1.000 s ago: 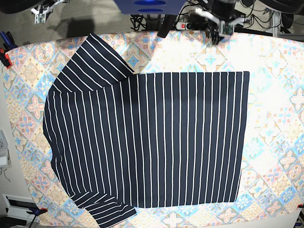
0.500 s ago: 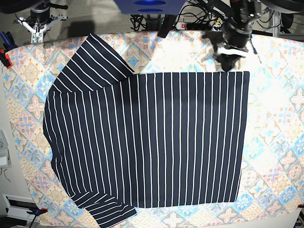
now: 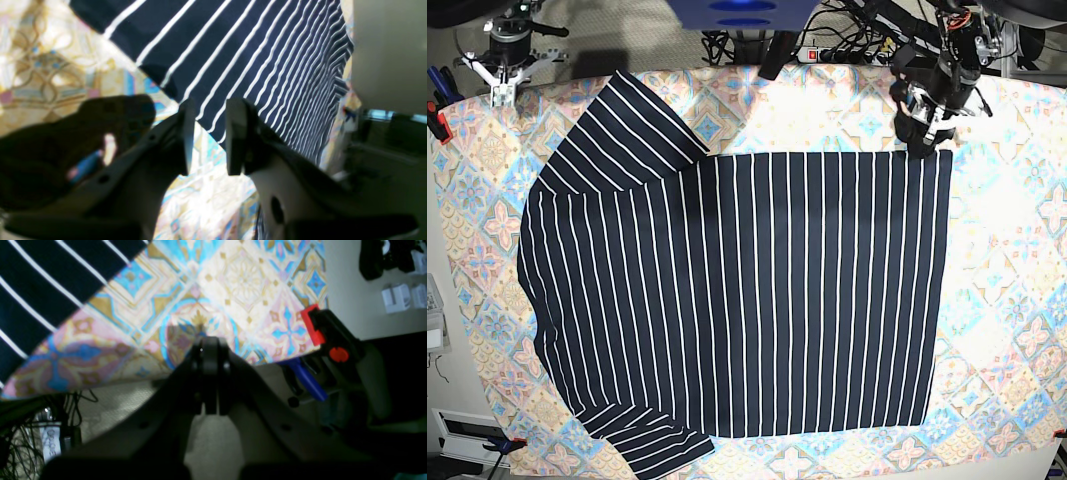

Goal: Fold the T-shirt properly
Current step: 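Lower the left gripper to the shirt's hem corner and grasp it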

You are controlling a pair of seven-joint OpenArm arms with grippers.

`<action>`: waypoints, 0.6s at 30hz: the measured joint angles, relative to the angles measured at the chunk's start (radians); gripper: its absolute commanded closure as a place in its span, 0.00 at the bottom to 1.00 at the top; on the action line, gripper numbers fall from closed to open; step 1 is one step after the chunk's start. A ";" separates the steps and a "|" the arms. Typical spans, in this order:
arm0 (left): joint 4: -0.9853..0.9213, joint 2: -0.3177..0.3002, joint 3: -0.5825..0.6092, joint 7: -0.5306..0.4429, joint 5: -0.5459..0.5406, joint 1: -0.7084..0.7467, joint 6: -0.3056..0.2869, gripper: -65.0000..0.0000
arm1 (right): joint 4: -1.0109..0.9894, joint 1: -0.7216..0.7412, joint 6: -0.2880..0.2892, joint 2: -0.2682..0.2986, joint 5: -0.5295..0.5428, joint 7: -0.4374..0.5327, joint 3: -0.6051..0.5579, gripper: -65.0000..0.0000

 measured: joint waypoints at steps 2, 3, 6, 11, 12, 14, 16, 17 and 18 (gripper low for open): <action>-0.050 0.000 0.000 0.002 -0.025 -0.012 0.009 0.74 | 0.000 -0.004 0.000 -0.001 0.000 -0.003 0.000 1.00; -0.068 0.000 0.000 0.002 -0.041 -0.015 0.010 0.74 | 0.000 -0.003 0.000 -0.001 0.000 -0.002 0.000 1.00; -0.104 -0.014 0.001 0.006 -0.072 -0.034 0.008 0.69 | 0.000 0.000 0.000 0.000 0.000 -0.001 0.000 1.00; -0.132 -0.016 -0.027 0.008 -0.075 -0.064 0.008 0.60 | 0.000 -0.002 0.001 -0.001 0.000 -0.001 0.000 1.00; -0.138 -0.017 -0.035 0.001 -0.075 -0.067 0.003 0.59 | 0.000 -0.002 0.002 0.000 0.000 -0.001 0.000 1.00; -0.166 -0.019 -0.040 -0.009 -0.075 -0.076 0.005 0.59 | 0.000 -0.002 0.000 0.000 0.000 -0.001 0.000 1.00; -0.203 -0.016 -0.039 0.002 -0.074 -0.097 0.006 0.60 | 0.000 -0.002 0.000 0.000 0.000 -0.008 0.000 1.00; -0.230 -0.016 -0.039 0.002 -0.077 -0.111 0.006 0.60 | 0.000 0.001 0.005 -0.001 0.000 -0.021 0.000 1.00; -0.257 -0.016 -0.039 0.000 -0.079 -0.121 0.002 0.60 | 0.000 0.009 0.005 -0.002 0.000 -0.042 0.000 1.00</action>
